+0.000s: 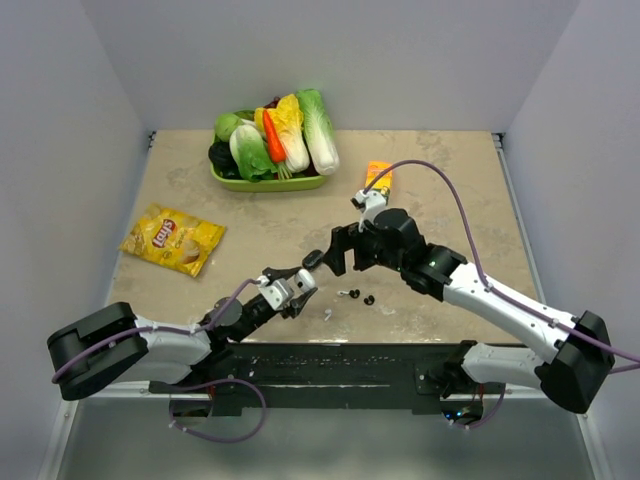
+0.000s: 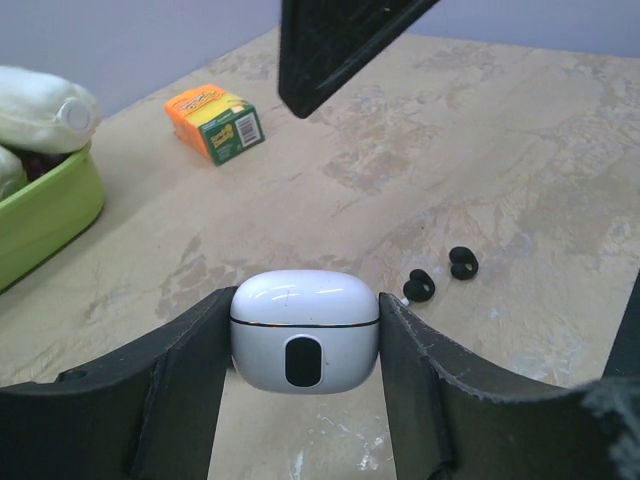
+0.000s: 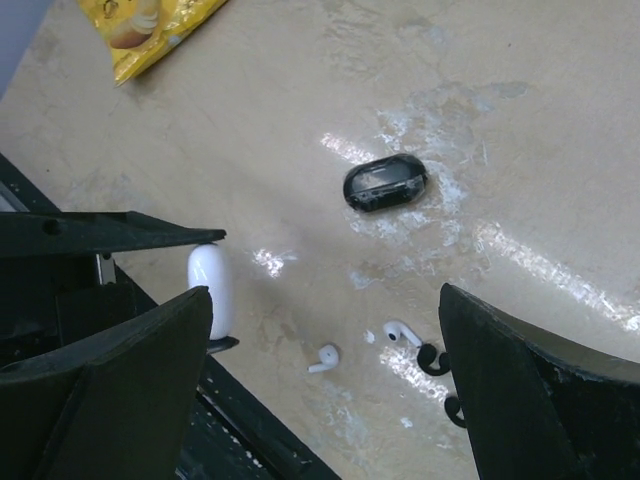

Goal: Insert the wireless bluetooth earbuds into the charging case
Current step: Open the charging case.

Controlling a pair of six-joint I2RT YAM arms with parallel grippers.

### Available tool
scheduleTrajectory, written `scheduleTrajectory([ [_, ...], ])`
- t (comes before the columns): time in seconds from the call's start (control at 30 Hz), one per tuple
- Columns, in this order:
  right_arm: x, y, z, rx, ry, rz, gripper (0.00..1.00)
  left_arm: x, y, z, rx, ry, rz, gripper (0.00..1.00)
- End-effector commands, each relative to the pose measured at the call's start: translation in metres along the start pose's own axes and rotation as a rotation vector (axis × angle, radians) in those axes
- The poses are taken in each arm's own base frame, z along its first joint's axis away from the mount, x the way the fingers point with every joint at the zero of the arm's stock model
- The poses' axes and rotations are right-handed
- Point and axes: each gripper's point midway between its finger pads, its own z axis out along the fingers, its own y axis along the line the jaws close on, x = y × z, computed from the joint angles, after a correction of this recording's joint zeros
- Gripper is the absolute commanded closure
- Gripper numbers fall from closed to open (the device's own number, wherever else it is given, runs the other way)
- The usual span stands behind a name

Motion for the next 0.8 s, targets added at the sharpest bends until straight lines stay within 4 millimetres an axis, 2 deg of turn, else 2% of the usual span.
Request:
scheduleTrajectory([
  [0.0, -0.022, 0.03, -0.004, -0.122, -0.036, -0.019, 0.02, -0.078, -0.009, 0.01, 0.069, -0.299, 0.073, 1.0],
  [0.23, -0.011, 0.055, 0.0, -0.235, -0.001, -0.042, 0.05, -0.08, -0.014, 0.024, 0.097, -0.286, 0.098, 1.0],
  [0.43, 0.01, 0.051, 0.013, -0.222, 0.063, -0.047, 0.1, -0.085, -0.015, 0.028, 0.1, -0.29, 0.103, 1.0],
  [0.6, 0.015, 0.042, 0.019, -0.181, 0.075, -0.046, 0.11, -0.084, -0.015, 0.028, 0.101, -0.284, 0.097, 1.0],
  [0.77, 0.013, 0.038, 0.015, -0.156, 0.059, -0.042, 0.12, -0.081, -0.014, 0.025, 0.095, -0.274, 0.095, 1.0],
])
